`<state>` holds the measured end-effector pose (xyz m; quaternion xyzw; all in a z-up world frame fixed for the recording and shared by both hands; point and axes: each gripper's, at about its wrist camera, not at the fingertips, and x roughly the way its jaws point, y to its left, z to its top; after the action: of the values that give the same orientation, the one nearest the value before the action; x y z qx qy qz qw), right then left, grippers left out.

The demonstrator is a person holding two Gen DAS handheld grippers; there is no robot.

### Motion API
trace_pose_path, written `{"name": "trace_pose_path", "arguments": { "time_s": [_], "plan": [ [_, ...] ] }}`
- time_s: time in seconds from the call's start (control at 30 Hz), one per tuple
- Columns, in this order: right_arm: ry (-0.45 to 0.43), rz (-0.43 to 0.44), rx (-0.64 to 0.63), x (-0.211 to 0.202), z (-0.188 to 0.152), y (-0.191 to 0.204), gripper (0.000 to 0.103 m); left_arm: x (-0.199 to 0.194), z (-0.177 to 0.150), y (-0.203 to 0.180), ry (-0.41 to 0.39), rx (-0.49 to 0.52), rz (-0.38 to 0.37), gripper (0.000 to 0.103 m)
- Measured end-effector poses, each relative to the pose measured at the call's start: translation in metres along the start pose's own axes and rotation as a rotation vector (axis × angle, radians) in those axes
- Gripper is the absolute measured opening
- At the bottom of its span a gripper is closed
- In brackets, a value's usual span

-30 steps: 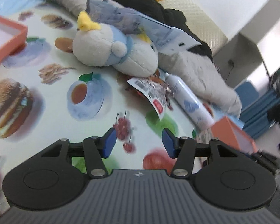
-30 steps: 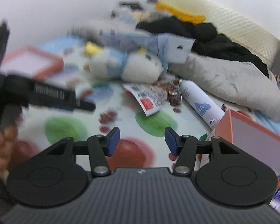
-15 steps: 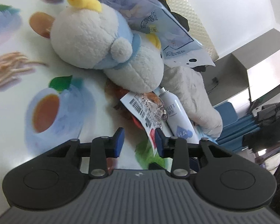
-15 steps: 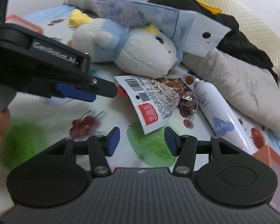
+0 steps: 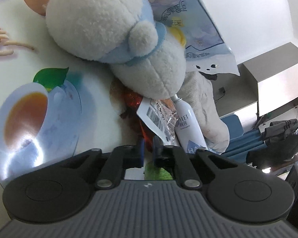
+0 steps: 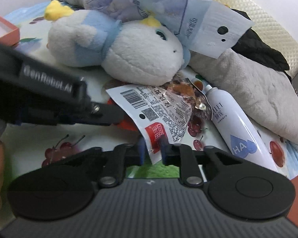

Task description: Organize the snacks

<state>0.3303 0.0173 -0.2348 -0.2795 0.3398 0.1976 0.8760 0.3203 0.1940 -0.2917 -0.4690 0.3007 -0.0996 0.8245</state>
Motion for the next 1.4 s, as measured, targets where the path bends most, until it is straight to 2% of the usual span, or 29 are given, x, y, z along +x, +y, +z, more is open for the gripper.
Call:
{"name": "trace_pose_path", "arguments": {
  "time_s": [0.17,0.53,0.8,1.07,1.4],
  "plan": [
    [-0.006,-0.041,0.024,-0.008,0.001,-0.005,0.004,0.002,-0.006,0.009,0.001,-0.069,0.024,0.002],
    [-0.024,-0.033,0.014,-0.064,-0.019,0.000,0.003,-0.058,-0.031,-0.020,-0.001,0.036,0.130,0.001],
    [-0.032,0.008,0.025,-0.121,-0.052,0.012,0.003,-0.115,-0.051,-0.024,0.007,0.027,0.213,0.001],
    [-0.075,0.060,0.037,-0.179,-0.081,0.018,0.003,-0.163,-0.071,-0.049,0.034,0.124,0.303,0.001],
    [-0.048,0.106,-0.001,-0.234,-0.135,0.013,0.003,-0.204,-0.119,-0.066,0.101,0.140,0.336,0.001]
  ]
}}
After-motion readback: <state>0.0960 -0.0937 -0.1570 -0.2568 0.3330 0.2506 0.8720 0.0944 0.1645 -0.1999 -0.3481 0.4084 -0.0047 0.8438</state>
